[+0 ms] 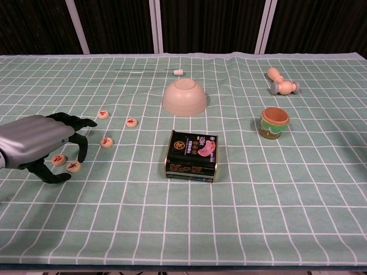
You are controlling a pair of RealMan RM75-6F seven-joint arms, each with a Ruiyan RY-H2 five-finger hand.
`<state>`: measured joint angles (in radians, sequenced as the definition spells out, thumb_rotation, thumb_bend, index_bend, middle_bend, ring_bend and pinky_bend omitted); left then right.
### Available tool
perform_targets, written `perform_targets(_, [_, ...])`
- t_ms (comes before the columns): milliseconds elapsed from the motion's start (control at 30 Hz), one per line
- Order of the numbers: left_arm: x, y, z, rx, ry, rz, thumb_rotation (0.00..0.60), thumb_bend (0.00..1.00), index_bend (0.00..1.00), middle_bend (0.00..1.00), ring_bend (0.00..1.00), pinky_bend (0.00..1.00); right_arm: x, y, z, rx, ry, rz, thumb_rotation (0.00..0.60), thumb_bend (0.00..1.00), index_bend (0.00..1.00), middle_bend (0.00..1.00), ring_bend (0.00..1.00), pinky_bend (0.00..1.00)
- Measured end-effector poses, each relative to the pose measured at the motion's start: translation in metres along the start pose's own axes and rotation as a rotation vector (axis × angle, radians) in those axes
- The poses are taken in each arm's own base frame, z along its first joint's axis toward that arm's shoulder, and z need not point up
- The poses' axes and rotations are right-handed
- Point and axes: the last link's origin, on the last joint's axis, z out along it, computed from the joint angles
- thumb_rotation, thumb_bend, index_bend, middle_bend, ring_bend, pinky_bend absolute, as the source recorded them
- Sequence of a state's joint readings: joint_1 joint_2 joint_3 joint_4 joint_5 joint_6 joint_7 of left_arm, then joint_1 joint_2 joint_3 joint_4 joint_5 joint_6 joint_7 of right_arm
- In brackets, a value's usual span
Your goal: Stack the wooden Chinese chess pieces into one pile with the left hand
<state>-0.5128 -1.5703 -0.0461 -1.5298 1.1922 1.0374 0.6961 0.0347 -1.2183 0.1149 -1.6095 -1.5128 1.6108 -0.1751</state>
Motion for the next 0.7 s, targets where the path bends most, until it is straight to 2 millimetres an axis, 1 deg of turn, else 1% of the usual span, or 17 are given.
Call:
perform_targets(167, [-0.002, 0.000, 0.000, 0.000, -0.008, 0.008, 0.600, 0.30, 0.49, 0.00, 0.00, 0.00, 0.000, 0.000, 0.000, -0.002, 0.000, 0.001, 0.600, 0.23, 0.09, 0.01, 0.00, 0.00])
perform_targets(467, [-0.002, -0.001, 0.000, 0.010, -0.012, 0.017, 0.600, 0.31, 0.50, 0.00, 0.00, 0.00, 0.000, 0.000, 0.001, -0.004, 0.004, 0.004, 0.600, 0.23, 0.09, 0.01, 0.00, 0.00])
perform_targets(600, [0.004, -0.001, -0.001, 0.009, 0.007, 0.005, 0.600, 0.31, 0.50, 0.00, 0.00, 0.00, 0.001, 0.000, 0.001, -0.003, 0.006, 0.004, 0.600, 0.23, 0.09, 0.01, 0.00, 0.00])
perform_targets(700, [0.015, -0.002, 0.000, 0.010, 0.040, -0.012, 0.600, 0.31, 0.50, 0.00, 0.00, 0.00, 0.001, 0.001, 0.001, -0.006, 0.008, 0.006, 0.600, 0.23, 0.09, 0.01, 0.00, 0.00])
